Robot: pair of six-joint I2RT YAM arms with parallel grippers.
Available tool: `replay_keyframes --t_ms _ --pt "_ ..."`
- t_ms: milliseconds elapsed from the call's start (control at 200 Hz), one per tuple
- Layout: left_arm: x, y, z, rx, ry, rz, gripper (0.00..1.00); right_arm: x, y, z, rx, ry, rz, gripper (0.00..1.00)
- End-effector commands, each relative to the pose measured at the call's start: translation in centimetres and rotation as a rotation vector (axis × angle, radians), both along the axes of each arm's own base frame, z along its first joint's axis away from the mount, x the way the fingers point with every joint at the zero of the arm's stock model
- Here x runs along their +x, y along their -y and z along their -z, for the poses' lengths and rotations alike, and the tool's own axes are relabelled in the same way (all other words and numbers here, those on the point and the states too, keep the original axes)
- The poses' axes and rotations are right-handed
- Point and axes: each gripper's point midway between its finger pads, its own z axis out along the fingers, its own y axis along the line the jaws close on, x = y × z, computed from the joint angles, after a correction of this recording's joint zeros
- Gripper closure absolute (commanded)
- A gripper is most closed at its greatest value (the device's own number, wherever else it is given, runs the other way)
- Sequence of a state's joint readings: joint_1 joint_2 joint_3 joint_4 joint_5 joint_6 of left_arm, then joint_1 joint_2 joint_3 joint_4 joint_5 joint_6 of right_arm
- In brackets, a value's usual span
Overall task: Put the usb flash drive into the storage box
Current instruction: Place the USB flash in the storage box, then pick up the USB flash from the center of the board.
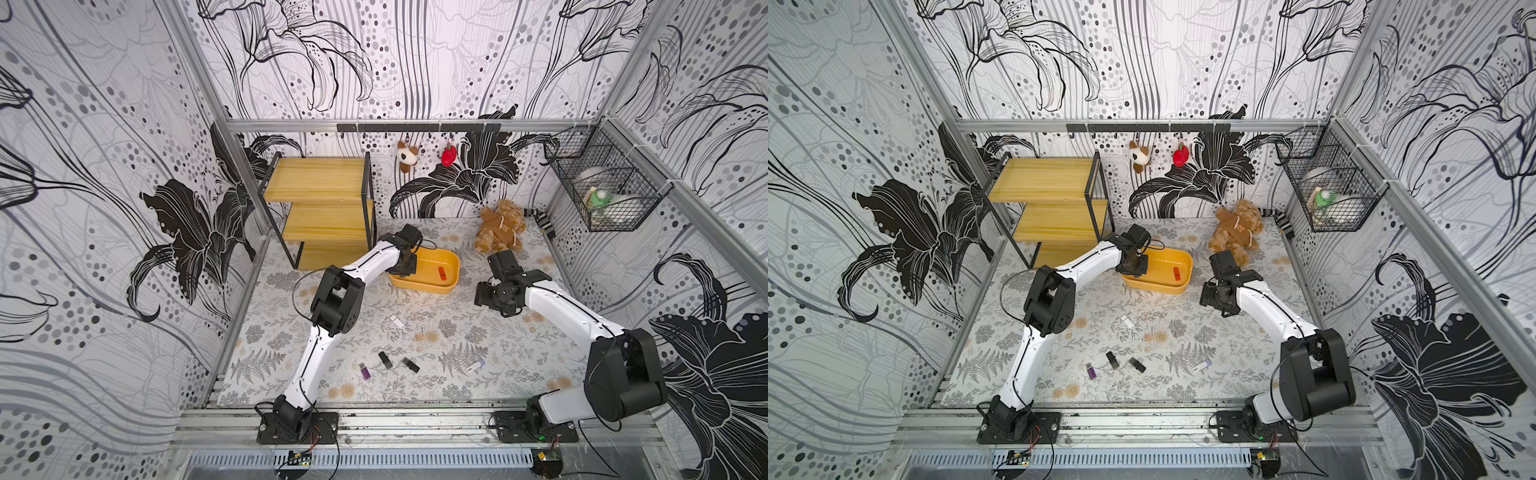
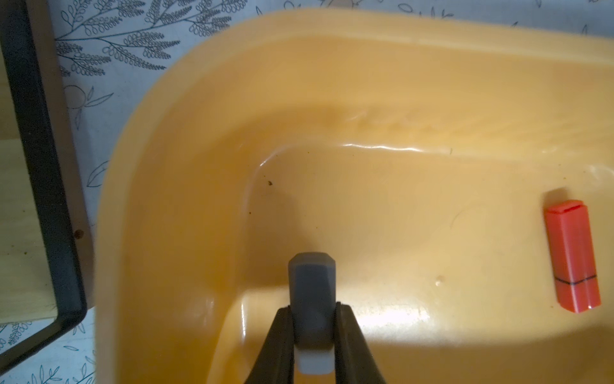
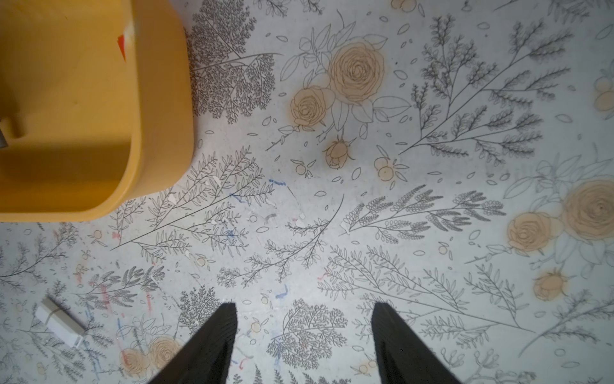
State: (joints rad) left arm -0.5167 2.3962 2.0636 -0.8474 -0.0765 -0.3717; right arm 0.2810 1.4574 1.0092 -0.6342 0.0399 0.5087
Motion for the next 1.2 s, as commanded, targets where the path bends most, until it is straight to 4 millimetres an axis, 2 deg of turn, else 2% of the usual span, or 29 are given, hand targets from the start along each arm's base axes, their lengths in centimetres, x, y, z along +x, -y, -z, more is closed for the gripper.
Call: replay_keyframes --t_ms 0,220,360,681,771,856,1051,1121,1191 --pt "0.0 0.0 1.0 0.031 0.003 0.015 0.97 -0.4 -0.3 0.2 0.013 -0.003 -0.009 0.30" --pt "-0.3 0.3 1.8 0.044 -0.008 0.021 0.83 -0.7 -0.1 0.5 0.006 -0.008 -0.009 0.30" --pt "-0.1 0.5 1.3 0.033 0.006 0.022 0.72 -0.8 -0.1 0.7 0.006 -0.011 -0.011 0.30" --pt "0.5 1.3 -0.6 -0.005 0.033 0.021 0.65 -1.0 0.0 0.6 0.004 -0.006 -0.011 0.30" --pt "0.8 1.7 -3.1 -0.026 0.076 0.018 0.65 -1.2 0.1 0.2 0.001 -0.001 -0.006 0.30" --pt "1.1 2.0 -6.6 -0.062 0.133 0.016 0.63 -1.8 0.0 0.2 0.000 0.000 -0.006 0.30" --pt "1.0 1.6 -14.4 -0.097 0.224 0.012 0.57 -4.7 -0.9 1.6 -0.011 -0.038 -0.009 0.29" --pt "0.2 1.0 -16.0 -0.097 0.235 0.009 0.55 -6.1 -1.9 1.9 -0.018 -0.051 -0.014 0.29" --pt "-1.0 0.2 -16.5 -0.089 0.225 0.000 0.53 -7.5 -2.8 2.4 -0.019 -0.069 -0.006 0.29"
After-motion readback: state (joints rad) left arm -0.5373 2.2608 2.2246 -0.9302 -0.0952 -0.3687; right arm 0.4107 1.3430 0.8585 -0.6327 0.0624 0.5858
